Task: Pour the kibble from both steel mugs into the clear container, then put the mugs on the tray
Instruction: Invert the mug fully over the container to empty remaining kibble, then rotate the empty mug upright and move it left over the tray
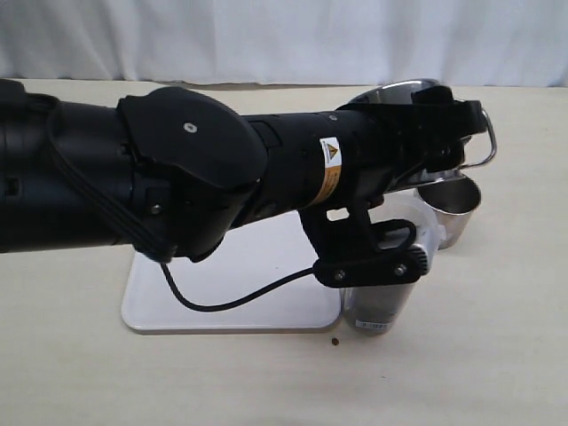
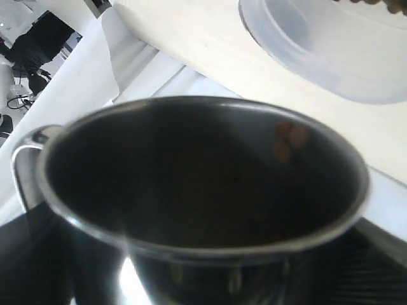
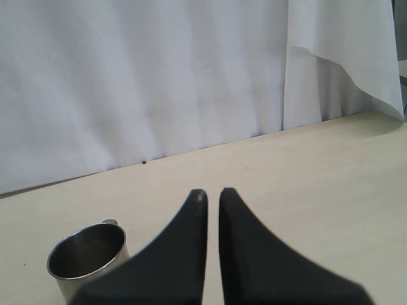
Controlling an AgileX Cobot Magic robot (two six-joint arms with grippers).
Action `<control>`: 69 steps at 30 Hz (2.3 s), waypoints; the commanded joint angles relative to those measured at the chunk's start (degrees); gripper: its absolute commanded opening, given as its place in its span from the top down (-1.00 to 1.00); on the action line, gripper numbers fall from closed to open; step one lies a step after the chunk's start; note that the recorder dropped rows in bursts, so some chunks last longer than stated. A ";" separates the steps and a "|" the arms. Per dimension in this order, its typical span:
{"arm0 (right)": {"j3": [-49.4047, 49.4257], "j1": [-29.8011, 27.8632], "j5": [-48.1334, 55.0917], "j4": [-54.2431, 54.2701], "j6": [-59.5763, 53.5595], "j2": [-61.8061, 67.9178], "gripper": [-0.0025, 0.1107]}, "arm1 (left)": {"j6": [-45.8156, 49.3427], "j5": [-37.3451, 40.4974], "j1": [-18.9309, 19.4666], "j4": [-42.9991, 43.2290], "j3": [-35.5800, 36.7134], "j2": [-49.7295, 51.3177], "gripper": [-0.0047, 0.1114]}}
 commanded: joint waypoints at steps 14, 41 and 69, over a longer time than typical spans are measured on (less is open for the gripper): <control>0.23 0.08 0.27 0.15 -0.05 -0.25 0.87 | 12.76 0.19 -0.50 -0.06 -0.47 -0.33 0.92; 0.23 0.08 0.27 0.15 -0.05 -0.25 0.87 | -32.36 1.93 0.07 -0.06 -0.47 -1.18 0.92; 0.23 0.08 0.27 0.15 -0.05 -0.25 0.87 | -51.10 -26.86 22.57 -38.64 12.03 -15.60 0.92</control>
